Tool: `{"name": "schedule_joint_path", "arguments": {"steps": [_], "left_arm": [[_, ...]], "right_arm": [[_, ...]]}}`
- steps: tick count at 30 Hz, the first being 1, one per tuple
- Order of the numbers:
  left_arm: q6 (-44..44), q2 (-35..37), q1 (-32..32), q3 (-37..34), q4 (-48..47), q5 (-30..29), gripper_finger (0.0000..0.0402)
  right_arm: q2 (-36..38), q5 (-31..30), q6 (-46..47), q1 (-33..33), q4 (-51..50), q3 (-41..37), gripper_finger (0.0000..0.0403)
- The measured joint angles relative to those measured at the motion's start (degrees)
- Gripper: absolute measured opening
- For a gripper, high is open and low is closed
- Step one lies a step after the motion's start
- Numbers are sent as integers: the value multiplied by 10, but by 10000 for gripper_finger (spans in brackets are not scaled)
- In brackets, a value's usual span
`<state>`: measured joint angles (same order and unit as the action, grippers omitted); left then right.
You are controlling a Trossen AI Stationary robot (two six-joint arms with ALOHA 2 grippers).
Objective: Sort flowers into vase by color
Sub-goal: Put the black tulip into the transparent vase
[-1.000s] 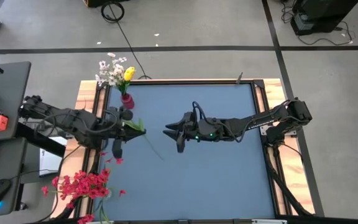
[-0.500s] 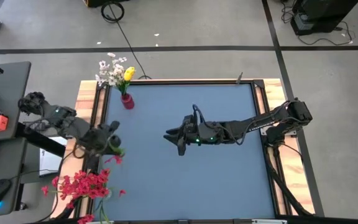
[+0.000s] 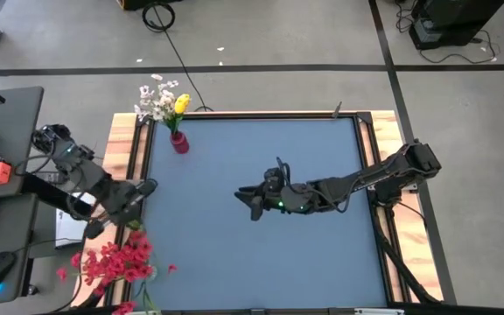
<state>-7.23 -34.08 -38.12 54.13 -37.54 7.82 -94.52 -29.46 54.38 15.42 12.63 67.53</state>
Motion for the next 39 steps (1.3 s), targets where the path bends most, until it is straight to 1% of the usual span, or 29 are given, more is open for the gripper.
{"name": "schedule_joint_path", "arguments": {"steps": [3, 7, 13, 20, 30, 39], "left_arm": [[17, 0, -12, 0, 25, 28, 12], [36, 0, -26, 0, 28, 36, 12], [38, -2, -44, 0, 22, 55, 13], [36, -13, -59, 0, 20, 67, 13], [39, -31, -61, 0, 17, 66, 14], [39, -31, -61, 0, 4, 66, 34]], "right_arm": [[0, -29, 21, 13, 0, 0, 154], [0, -68, 44, 29, 1, 0, 154], [0, -103, 61, 44, 1, 0, 154], [0, -119, 62, 51, 2, 0, 154], [0, -118, 61, 50, 2, 0, 154], [0, -114, 59, 50, 1, 0, 154]]}}
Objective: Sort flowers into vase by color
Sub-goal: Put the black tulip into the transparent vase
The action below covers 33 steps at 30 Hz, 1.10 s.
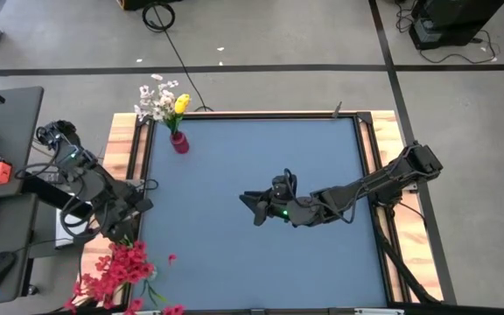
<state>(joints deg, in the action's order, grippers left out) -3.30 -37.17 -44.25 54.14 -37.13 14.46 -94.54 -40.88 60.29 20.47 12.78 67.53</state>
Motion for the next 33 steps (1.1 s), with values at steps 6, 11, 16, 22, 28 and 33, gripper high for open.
{"name": "schedule_joint_path", "arguments": {"steps": [6, 11, 16, 22, 28, 33], "left_arm": [[-1, -5, 0, 0, -15, 0, 38], [-3, -14, 0, 0, -16, 8, 38], [-3, -19, -1, 0, -18, 23, 38], [14, -21, -1, 0, -17, 20, 38], [16, -36, -1, 0, -20, 22, 38], [16, -54, -2, 0, -22, 37, 38]], "right_arm": [[0, 13, -3, 0, 0, 0, 154], [0, 15, -4, 0, -1, 0, 154], [0, 16, -9, 0, -1, 0, 154], [0, 19, -17, 0, -1, 0, 154], [0, 20, -23, 0, -1, 0, 154], [0, 20, -24, 0, -2, 0, 154]]}}
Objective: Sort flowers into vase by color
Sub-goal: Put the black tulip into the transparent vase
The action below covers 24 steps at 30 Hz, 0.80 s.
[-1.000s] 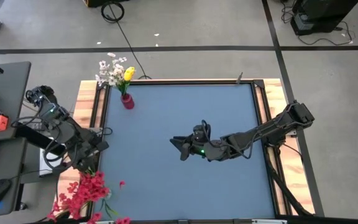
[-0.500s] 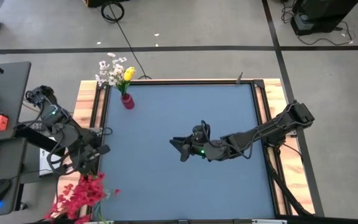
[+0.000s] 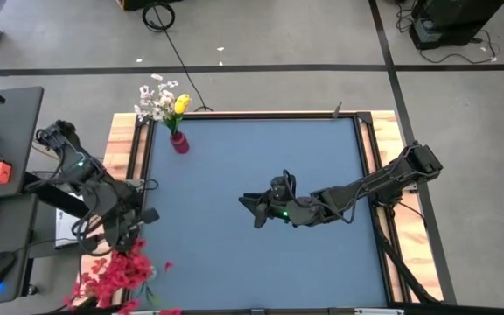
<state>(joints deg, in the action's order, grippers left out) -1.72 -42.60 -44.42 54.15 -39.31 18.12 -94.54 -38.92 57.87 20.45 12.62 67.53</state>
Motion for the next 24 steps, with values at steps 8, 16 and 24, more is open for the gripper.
{"name": "schedule_joint_path", "arguments": {"steps": [8, 16, 24], "left_arm": [[11, -11, -5, 0, 0, 1, 38], [1, -17, -5, 0, -1, -3, 38], [-53, -17, -5, 0, -1, -4, 43]], "right_arm": [[0, 6, -6, 0, 0, 0, 154], [0, 11, -9, -1, 0, 0, 154], [0, 15, -10, -1, 0, 0, 154]]}}
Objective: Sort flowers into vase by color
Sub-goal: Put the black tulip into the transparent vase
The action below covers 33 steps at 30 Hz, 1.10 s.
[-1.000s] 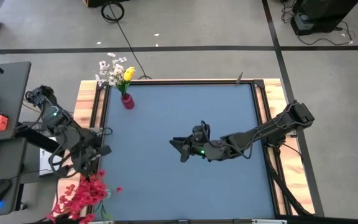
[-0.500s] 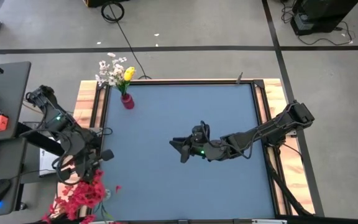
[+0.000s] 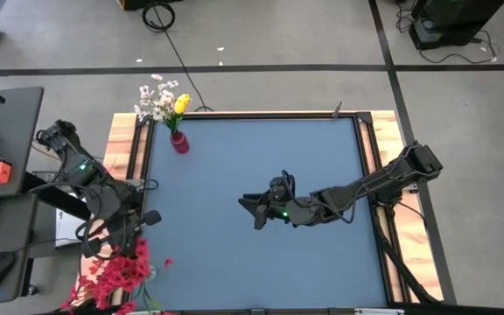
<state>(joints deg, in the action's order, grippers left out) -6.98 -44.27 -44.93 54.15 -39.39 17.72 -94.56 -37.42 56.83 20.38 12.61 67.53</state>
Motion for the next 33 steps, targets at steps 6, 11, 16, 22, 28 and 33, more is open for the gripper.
{"name": "schedule_joint_path", "arguments": {"steps": [6, 11, 16, 22, 28, 33], "left_arm": [[-16, 0, 0, 0, 1, 0, 87], [-45, 5, 0, 0, 1, 4, 144], [-54, 11, 0, 24, -7, 10, 183], [-46, 13, 1, 74, -65, -11, 199], [-56, 12, 1, 105, -106, -29, 202], [-80, -1, 1, 104, -106, -30, 202]], "right_arm": [[0, 1, 0, 0, 0, 0, 154], [0, 6, 0, 1, 0, 0, 154], [0, 11, 0, 1, 0, 0, 154], [0, 14, 0, 1, 0, 0, 154], [0, 15, -3, 0, 1, 0, 154], [0, 15, -4, 0, 1, 0, 154]]}}
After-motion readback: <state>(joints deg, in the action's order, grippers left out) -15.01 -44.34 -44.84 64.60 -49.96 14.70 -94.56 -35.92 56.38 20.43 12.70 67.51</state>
